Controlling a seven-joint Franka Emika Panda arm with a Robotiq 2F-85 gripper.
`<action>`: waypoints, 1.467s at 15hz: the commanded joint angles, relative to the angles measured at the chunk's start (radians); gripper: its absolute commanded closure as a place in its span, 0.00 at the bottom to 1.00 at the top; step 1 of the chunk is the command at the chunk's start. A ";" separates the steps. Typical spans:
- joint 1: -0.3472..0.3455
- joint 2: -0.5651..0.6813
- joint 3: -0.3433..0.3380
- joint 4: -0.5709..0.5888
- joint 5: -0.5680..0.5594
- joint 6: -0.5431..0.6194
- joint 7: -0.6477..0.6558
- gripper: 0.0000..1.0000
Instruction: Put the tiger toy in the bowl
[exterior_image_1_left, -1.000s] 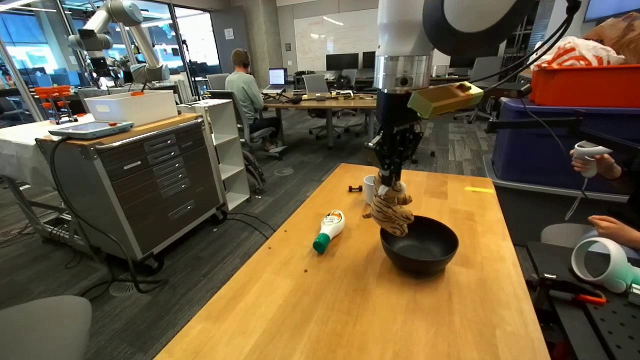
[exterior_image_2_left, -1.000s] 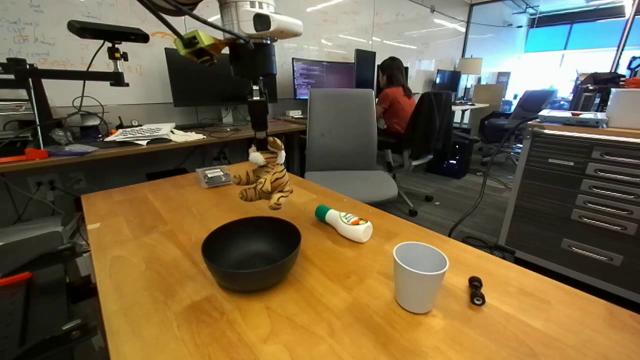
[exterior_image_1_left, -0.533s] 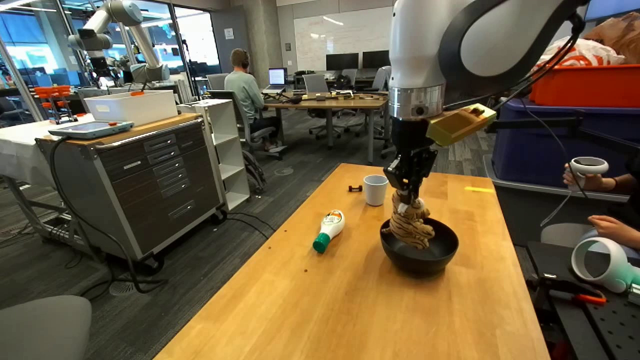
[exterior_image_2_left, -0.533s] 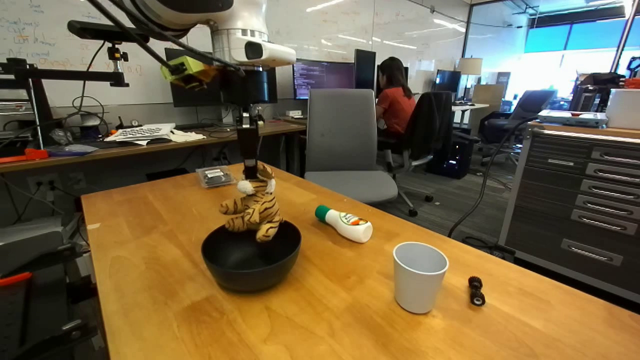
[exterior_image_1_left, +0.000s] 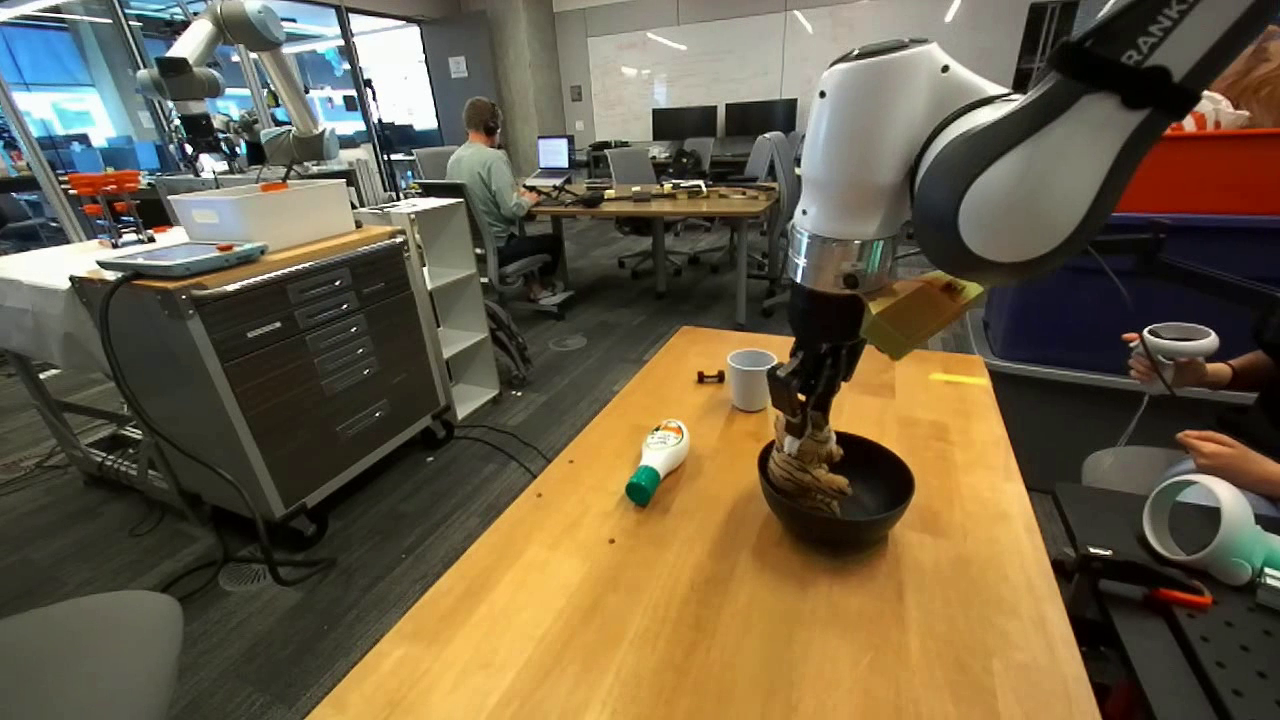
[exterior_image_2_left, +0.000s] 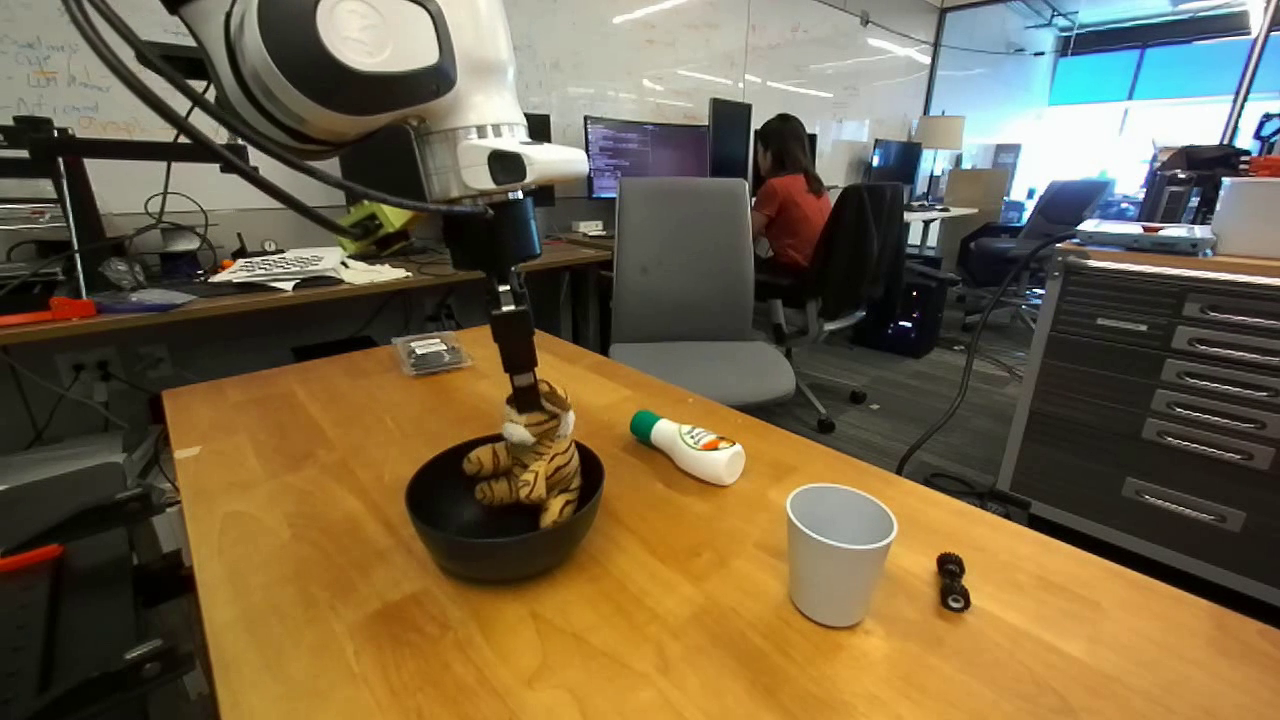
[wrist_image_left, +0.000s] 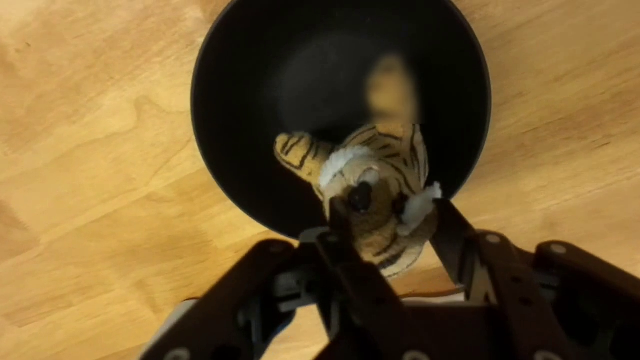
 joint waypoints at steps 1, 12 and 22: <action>0.011 0.005 -0.012 -0.013 -0.003 0.018 0.005 0.23; 0.017 -0.085 0.033 0.012 0.175 -0.098 -0.099 0.01; 0.016 -0.184 0.068 0.100 0.315 -0.405 -0.424 0.00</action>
